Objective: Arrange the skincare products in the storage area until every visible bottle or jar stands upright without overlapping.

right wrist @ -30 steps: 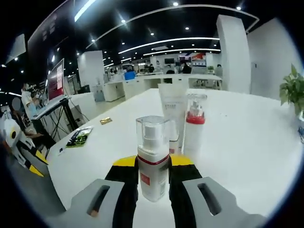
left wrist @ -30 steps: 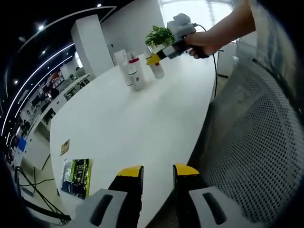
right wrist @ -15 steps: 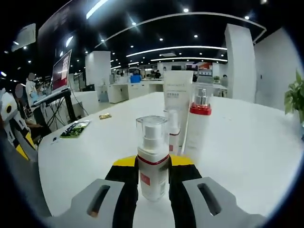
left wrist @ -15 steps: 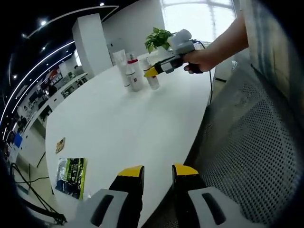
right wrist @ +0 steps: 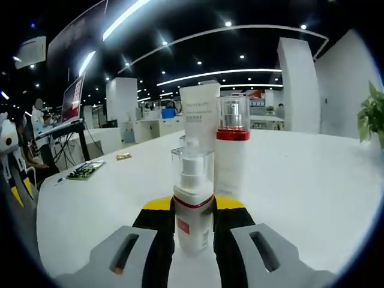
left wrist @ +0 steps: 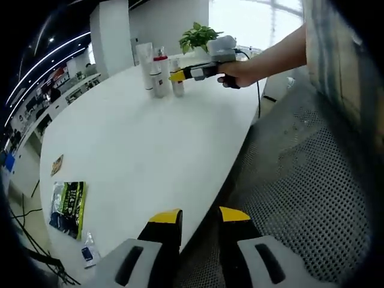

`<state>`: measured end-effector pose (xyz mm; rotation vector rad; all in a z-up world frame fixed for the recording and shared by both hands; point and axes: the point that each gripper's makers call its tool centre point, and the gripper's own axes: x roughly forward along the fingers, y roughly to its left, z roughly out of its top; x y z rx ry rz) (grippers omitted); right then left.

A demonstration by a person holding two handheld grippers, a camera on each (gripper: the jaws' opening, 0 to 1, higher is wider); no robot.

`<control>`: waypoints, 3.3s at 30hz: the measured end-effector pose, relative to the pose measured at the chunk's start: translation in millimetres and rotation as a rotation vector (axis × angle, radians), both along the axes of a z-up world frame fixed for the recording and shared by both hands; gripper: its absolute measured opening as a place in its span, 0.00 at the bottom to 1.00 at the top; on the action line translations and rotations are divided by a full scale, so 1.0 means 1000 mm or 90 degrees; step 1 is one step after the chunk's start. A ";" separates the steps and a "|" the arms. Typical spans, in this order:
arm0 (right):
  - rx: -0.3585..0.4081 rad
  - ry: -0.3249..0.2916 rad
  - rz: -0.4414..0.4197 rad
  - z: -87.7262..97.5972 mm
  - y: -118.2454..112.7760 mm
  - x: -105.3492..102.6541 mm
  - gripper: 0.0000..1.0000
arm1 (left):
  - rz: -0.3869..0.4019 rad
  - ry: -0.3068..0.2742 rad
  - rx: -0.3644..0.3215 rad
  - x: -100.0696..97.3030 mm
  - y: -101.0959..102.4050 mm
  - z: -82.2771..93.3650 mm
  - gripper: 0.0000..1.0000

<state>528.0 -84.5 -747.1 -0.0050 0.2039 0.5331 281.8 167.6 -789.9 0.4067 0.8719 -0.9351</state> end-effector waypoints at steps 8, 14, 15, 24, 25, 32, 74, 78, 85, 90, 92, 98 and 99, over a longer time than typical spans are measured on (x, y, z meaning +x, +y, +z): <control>-0.024 -0.019 0.037 0.000 -0.001 0.006 0.22 | -0.007 0.007 0.019 -0.003 0.001 -0.006 0.23; -0.020 -0.021 0.027 0.001 -0.006 0.019 0.22 | -0.013 0.009 0.024 -0.005 0.001 -0.007 0.23; -0.020 -0.020 0.029 0.001 -0.005 0.021 0.22 | -0.014 0.011 0.025 -0.006 0.000 -0.007 0.23; -0.040 0.016 0.025 -0.006 -0.007 0.028 0.23 | -0.012 0.012 0.027 -0.005 0.000 -0.008 0.23; -0.050 0.028 0.028 -0.010 -0.008 0.028 0.25 | -0.012 0.012 0.027 -0.005 0.001 -0.008 0.23; -0.044 0.033 0.026 -0.008 -0.010 0.023 0.33 | -0.013 0.009 0.029 -0.005 0.001 -0.008 0.23; -0.097 0.078 0.016 -0.008 -0.019 0.028 0.21 | -0.011 0.015 0.039 -0.004 0.004 -0.011 0.23; -0.101 0.081 0.021 -0.008 -0.018 0.029 0.21 | -0.012 0.011 0.040 -0.004 0.004 -0.011 0.23; -0.088 0.100 0.016 -0.010 -0.019 0.027 0.33 | -0.008 0.012 0.040 -0.003 0.004 -0.011 0.24; -0.039 0.128 -0.010 -0.006 -0.020 0.019 0.51 | -0.008 0.020 0.043 -0.005 0.005 -0.013 0.24; -0.026 0.143 -0.015 -0.006 -0.019 0.010 0.53 | -0.006 0.017 0.040 -0.004 0.005 -0.012 0.24; 0.090 0.185 -0.057 0.000 -0.008 -0.024 0.65 | 0.003 0.023 0.034 -0.003 0.005 -0.012 0.24; 0.116 0.192 -0.063 0.002 -0.004 -0.029 0.65 | 0.003 0.021 0.034 -0.003 0.005 -0.011 0.24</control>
